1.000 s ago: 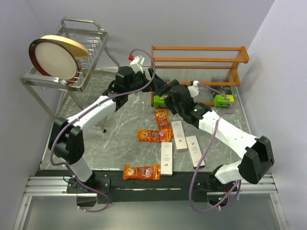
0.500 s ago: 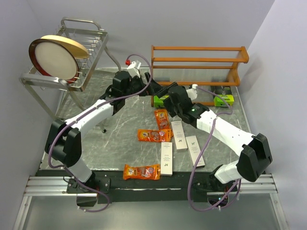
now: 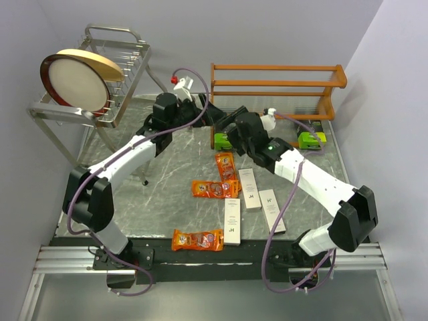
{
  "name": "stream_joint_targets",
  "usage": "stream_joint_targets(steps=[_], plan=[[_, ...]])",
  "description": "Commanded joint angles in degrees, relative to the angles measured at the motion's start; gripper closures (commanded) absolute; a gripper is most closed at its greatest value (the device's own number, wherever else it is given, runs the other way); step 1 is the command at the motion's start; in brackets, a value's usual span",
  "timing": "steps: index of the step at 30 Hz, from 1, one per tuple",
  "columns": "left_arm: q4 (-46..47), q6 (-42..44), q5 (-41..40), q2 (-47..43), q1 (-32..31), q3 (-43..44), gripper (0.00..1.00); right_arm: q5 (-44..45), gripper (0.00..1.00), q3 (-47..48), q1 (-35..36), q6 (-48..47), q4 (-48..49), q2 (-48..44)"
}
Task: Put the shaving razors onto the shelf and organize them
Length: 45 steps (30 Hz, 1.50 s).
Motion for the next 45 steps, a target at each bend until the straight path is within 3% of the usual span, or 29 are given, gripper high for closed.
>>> stream_joint_targets(steps=[1,4,6,9,10,11,13,15,17,21,27,32,35,38,41,45], plan=[[-0.66,-2.87,6.70,0.72,-1.59,1.92,0.03,2.17,0.00,9.85,-1.20,-2.13,3.05,0.31],[1.02,-4.98,9.76,2.65,-1.68,1.75,0.05,-3.18,0.00,5.58,-3.84,1.63,3.56,0.14],[1.81,-4.47,10.65,2.75,-1.59,1.31,0.01,-15.29,0.00,2.75,-6.57,-4.71,17.13,2.15],[1.98,-2.54,10.47,1.26,-1.50,0.43,0.01,-18.74,0.00,8.20,-8.76,0.14,8.67,7.35],[2.16,-2.27,8.91,0.73,-1.59,-0.53,0.00,-20.23,0.00,2.97,-9.55,-1.15,17.36,5.43],[2.16,-2.52,8.03,0.20,-1.50,-1.15,0.01,-20.25,0.00,3.09,-9.30,-8.38,20.06,5.15],[1.37,-2.09,7.40,-0.59,-1.68,-2.38,0.01,-30.50,0.00,4.75,-9.65,-20.95,25.85,4.71],[-0.81,-1.74,3.72,-0.51,-1.68,-2.82,0.01,-31.07,0.00,5.20,-9.48,-34.40,25.72,4.01],[-3.81,-1.39,1.78,-0.07,-1.59,-2.74,0.01,-25.01,0.00,3.27,-9.91,-31.24,24.23,2.60],[-6.54,-0.61,1.51,0.90,-1.59,-1.08,0.00,-37.20,0.00,-0.94,-12.37,-33.23,28.34,2.43],[-10.49,3.60,0.98,2.48,-1.59,3.93,0.01,-40.64,0.00,-6.21,-12.29,-34.81,29.22,-0.74],[-16.38,9.33,-2.52,0.21,-1.59,1.67,0.01,-43.89,0.00,-9.56,-12.37,-45.25,24.93,-4.69],[-19.98,7.59,-8.50,-2.08,-1.59,-5.36,0.01,-39.25,0.00,-11.75,-12.46,-50.89,16.41,-8.29],[-19.47,11.68,-5.70,-5.16,-1.59,-12.91,0.01,-38.26,0.00,-15.18,-12.55,-55.97,12.01,-11.45],[-18.23,16.26,-1.67,-6.74,-1.59,-17.23,0.00,-50.54,0.00,-17.21,-12.64,-66.17,9.89,-14.27],[-17.53,18.30,-0.16,-6.13,-1.59,-18.91,0.01,-57.06,0.00,-16.69,-12.81,-67.34,7.89,-13.85]])
